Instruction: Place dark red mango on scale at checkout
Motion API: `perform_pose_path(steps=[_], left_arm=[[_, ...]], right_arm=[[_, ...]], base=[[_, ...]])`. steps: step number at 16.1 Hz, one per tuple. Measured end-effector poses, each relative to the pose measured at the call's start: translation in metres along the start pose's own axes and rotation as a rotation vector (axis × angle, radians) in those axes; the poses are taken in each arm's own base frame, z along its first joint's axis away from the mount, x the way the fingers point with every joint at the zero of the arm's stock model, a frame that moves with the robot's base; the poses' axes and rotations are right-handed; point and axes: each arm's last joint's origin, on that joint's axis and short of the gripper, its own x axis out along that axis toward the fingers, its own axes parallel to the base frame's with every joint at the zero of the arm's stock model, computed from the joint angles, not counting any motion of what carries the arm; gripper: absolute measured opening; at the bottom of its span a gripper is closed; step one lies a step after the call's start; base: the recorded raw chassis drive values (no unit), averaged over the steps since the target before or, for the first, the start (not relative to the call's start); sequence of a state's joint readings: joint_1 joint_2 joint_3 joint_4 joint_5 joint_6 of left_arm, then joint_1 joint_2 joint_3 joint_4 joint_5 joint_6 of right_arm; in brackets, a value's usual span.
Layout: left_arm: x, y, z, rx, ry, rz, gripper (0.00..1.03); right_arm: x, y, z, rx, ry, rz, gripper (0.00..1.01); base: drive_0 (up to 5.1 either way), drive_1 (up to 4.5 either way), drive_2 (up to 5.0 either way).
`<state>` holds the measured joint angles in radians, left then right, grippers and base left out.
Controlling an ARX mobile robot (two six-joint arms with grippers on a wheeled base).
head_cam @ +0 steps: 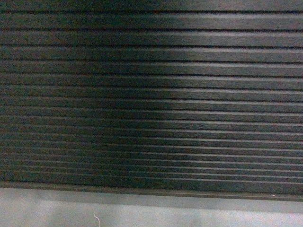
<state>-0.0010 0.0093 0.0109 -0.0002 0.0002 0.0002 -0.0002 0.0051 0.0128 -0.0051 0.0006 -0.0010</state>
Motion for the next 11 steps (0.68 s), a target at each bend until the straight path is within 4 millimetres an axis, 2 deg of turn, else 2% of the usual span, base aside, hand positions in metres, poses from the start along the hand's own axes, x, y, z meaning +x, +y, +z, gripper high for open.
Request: perform_pose_path(steps=[11], left_arm=[[0.0,0.0,-0.0004,0.0,0.003,0.0,0.98]], right_arm=[[0.0,0.0,0.0001,0.0,-0.001,0.0,0.98]], base=[[0.0,0.0,0.0]])
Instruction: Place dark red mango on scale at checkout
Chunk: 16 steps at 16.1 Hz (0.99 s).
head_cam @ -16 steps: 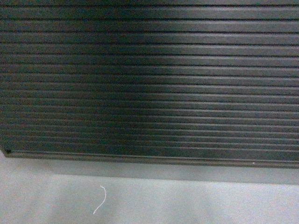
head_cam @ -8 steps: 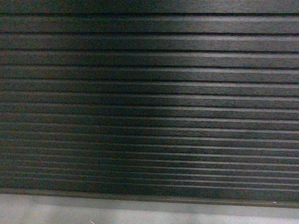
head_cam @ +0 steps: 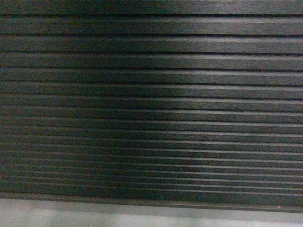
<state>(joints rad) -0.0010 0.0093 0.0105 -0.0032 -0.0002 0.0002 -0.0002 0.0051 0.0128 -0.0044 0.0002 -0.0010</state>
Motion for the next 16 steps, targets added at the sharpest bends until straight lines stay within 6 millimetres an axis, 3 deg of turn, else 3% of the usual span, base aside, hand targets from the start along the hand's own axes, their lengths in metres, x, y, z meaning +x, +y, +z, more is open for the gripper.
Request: perform_pose_path(steps=[16], left_arm=[[0.0,0.0,-0.0001,0.0,0.002,0.0,0.98]], right_arm=[[0.0,0.0,-0.0002,0.0,0.002,0.0,0.98]], base=[[0.0,0.0,0.0]])
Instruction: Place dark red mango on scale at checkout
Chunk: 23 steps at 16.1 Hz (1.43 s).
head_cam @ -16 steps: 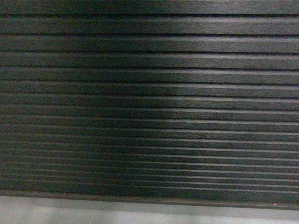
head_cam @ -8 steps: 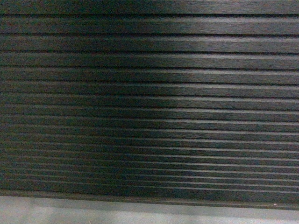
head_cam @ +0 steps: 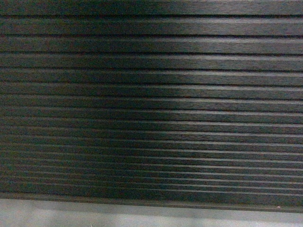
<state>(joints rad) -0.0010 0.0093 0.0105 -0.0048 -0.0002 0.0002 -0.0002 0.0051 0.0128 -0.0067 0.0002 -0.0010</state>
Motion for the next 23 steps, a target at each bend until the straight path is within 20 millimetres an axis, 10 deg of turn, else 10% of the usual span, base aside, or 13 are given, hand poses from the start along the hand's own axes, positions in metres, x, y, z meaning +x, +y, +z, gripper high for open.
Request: perform_pose_path(steps=[23], left_arm=[[0.0,0.0,0.0002,0.0,-0.002,0.002,0.98]], right_arm=[[0.0,0.0,0.0002,-0.001,-0.002,0.001,0.98]], base=[[0.0,0.0,0.0]])
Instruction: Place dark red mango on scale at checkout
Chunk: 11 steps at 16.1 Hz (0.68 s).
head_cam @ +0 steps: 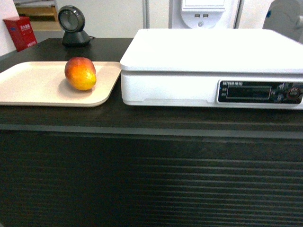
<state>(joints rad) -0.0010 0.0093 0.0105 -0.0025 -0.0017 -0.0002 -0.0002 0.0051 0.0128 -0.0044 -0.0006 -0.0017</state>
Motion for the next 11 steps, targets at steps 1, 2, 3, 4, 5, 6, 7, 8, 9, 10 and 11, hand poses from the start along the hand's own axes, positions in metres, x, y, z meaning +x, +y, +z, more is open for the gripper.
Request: perform_pose_path(steps=[1,2,3,4,5,6,7,8,9,10,11], left_arm=[[0.0,-0.0001,-0.0001,0.0,0.001,-0.002,0.98],[0.0,-0.0001,-0.0001,0.0,0.001,-0.002,0.98],[0.0,0.0,-0.0001,0.0,0.001,-0.002,0.98],[0.0,-0.0001,0.0003,0.0,-0.002,-0.002,0.98],[0.0,0.0,0.0002,0.0,-0.002,-0.001,0.98],[0.0,0.0,0.0009,0.0,-0.008,-0.001,0.98],[0.0,0.0,-0.0001,0.0,0.002,-0.001,0.98],[0.0,0.0,0.0001,0.0,0.0,-0.002,0.98],[0.0,0.0,0.0,0.0,0.001,-0.002,0.98],[0.0,0.0,0.0001,0.0,0.0,-0.002,0.98],[0.0,0.0,0.0001,0.0,0.0,-0.002,0.98]], right_arm=[[0.0,0.0,0.0001,0.0,-0.001,0.0,0.98],[0.0,0.0,0.0001,0.0,-0.001,0.0,0.98],[0.0,0.0,0.0001,0.002,-0.002,-0.002,0.98],[0.0,0.0,0.0005,0.001,-0.005,-0.002,0.98],[0.0,0.0,0.0006,0.001,-0.006,-0.001,0.98],[0.0,0.0,0.0008,0.001,-0.008,-0.001,0.98],[0.0,0.0,-0.0002,0.001,0.002,-0.001,0.98],[0.0,0.0,0.0001,0.001,-0.002,-0.001,0.98],[0.0,0.0,0.0001,0.001,-0.001,-0.001,0.98],[0.0,0.0,0.0001,0.001,-0.001,-0.001,0.98],[0.0,0.0,0.0001,0.001,-0.001,-0.001,0.98]], base=[[0.0,0.0,0.0],[0.0,0.0,0.0],[0.0,0.0,0.0],[0.0,0.0,0.0],[0.0,0.0,0.0],[0.0,0.0,0.0],[0.0,0.0,0.0],[0.0,0.0,0.0],[0.0,0.0,0.0],[0.0,0.0,0.0],[0.0,0.0,0.0]])
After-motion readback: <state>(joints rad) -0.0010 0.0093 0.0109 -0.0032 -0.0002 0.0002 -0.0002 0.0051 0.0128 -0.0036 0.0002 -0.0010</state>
